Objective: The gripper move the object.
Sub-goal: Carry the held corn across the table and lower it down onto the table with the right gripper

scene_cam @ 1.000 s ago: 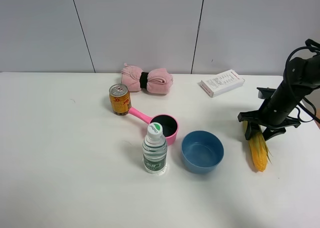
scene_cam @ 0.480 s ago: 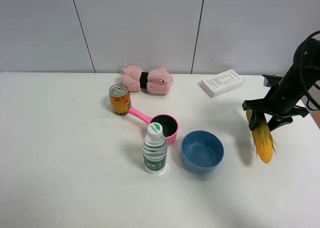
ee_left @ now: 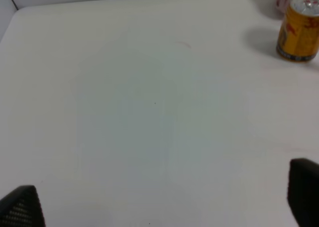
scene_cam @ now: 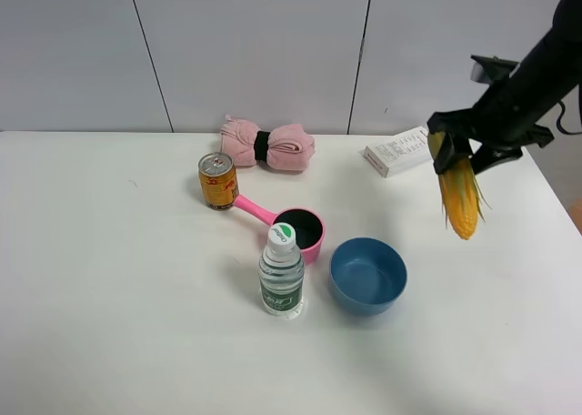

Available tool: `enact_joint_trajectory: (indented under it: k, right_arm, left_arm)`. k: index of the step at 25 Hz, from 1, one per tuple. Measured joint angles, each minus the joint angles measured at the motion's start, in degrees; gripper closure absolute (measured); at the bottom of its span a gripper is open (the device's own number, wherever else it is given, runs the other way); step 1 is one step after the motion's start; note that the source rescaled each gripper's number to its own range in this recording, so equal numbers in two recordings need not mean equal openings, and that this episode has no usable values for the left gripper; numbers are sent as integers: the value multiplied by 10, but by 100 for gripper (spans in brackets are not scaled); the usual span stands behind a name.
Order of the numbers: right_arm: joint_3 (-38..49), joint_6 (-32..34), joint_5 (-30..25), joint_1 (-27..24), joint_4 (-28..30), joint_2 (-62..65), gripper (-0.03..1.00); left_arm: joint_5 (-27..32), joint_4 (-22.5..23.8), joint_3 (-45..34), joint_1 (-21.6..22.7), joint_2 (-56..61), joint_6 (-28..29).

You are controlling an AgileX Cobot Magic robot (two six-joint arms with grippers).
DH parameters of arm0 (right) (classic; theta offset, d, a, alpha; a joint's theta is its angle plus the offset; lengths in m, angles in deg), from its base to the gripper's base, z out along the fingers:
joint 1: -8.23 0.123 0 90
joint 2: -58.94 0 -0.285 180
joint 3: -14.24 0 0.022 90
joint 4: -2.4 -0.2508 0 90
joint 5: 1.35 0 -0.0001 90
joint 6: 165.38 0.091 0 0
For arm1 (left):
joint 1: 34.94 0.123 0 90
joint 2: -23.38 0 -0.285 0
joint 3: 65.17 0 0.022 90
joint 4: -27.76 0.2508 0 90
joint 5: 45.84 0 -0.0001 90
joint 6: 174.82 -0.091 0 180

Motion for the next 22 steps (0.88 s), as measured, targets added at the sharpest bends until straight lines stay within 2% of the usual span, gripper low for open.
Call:
enact_joint_trajectory:
  k: [7, 10, 22]
  right_arm:
    - [-149, -19, -14, 142, -1, -1, 97]
    - [-190, -33, -11, 187, 1, -4, 97]
    - [-216, -119, 20, 277, 34, -47, 97]
  left_arm:
    - [0, 0, 0, 0, 0, 0]
    - [0, 0, 0, 0, 0, 0]
    - [0, 0, 0, 0, 0, 0]
